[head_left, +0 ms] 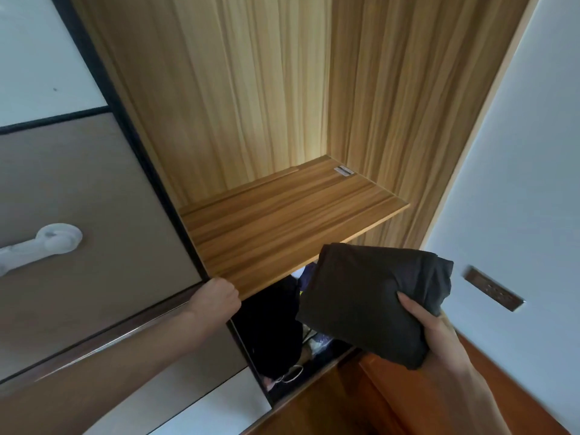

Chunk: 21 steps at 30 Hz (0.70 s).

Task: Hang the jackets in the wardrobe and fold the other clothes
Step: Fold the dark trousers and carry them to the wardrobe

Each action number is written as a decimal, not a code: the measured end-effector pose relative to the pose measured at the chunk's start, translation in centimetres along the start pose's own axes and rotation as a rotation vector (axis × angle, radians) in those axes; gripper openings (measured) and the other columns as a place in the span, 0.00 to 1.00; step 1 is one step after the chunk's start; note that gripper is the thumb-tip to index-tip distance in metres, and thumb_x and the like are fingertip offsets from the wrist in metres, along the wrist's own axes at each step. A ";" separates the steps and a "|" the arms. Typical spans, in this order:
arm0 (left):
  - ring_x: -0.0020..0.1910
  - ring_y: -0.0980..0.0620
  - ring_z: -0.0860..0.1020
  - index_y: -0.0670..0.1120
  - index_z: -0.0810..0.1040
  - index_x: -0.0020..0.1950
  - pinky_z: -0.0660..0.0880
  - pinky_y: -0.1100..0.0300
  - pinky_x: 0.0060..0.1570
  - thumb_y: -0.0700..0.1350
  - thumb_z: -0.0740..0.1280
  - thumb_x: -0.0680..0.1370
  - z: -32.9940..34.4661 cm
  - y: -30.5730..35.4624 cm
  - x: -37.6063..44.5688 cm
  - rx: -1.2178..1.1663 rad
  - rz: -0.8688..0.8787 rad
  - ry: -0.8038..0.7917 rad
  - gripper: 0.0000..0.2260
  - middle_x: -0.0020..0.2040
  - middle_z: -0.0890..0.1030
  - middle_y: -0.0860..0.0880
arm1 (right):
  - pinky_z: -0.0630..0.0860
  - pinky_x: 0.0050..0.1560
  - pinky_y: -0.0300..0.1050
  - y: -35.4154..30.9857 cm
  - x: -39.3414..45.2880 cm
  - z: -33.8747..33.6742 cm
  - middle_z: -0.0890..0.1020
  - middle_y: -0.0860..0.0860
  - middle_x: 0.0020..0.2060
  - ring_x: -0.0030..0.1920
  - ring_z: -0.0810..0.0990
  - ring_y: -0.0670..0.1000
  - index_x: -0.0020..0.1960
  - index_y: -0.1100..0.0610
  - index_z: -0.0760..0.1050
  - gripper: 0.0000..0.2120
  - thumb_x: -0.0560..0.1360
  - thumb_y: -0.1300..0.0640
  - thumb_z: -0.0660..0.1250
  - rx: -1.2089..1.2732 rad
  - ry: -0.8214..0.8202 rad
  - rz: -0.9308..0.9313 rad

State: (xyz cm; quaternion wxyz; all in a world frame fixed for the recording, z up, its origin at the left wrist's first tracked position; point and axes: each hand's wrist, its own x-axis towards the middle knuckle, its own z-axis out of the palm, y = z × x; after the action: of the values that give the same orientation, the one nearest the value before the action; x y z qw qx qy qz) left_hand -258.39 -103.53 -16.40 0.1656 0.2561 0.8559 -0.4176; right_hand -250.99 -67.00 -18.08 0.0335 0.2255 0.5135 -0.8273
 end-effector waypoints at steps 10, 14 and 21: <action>0.59 0.45 0.82 0.49 0.80 0.59 0.77 0.52 0.55 0.55 0.59 0.85 0.2 0.5 -0.5 -0.957 -0.312 0.112 0.14 0.57 0.84 0.48 | 0.83 0.52 0.55 -1.2 0.3 2.2 0.87 0.56 0.54 0.51 0.88 0.59 0.63 0.53 0.79 0.17 0.75 0.55 0.74 -0.009 -0.071 0.010; 0.62 0.46 0.83 0.49 0.76 0.70 0.76 0.48 0.67 0.69 0.51 0.83 -2.1 3.2 -0.1 -2.313 -0.171 -0.128 0.31 0.62 0.84 0.47 | 0.85 0.48 0.52 -1.9 0.4 3.6 0.87 0.57 0.55 0.52 0.88 0.59 0.63 0.54 0.80 0.15 0.76 0.57 0.73 -0.009 -0.132 0.031; 0.61 0.37 0.83 0.43 0.86 0.62 0.74 0.41 0.69 0.67 0.69 0.76 -6.2 5.1 -0.7 -3.008 -0.101 -0.119 0.29 0.62 0.84 0.37 | 0.79 0.59 0.56 -3.5 1.7 5.3 0.86 0.61 0.56 0.55 0.87 0.62 0.65 0.58 0.80 0.21 0.72 0.56 0.75 -0.180 -0.250 0.139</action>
State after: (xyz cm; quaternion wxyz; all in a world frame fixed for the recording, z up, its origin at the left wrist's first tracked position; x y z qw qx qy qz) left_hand -255.30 -96.16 -15.56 0.2858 -0.1937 0.4738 0.8101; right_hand -255.29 -69.68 -13.85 0.1744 0.1520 0.5606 -0.7951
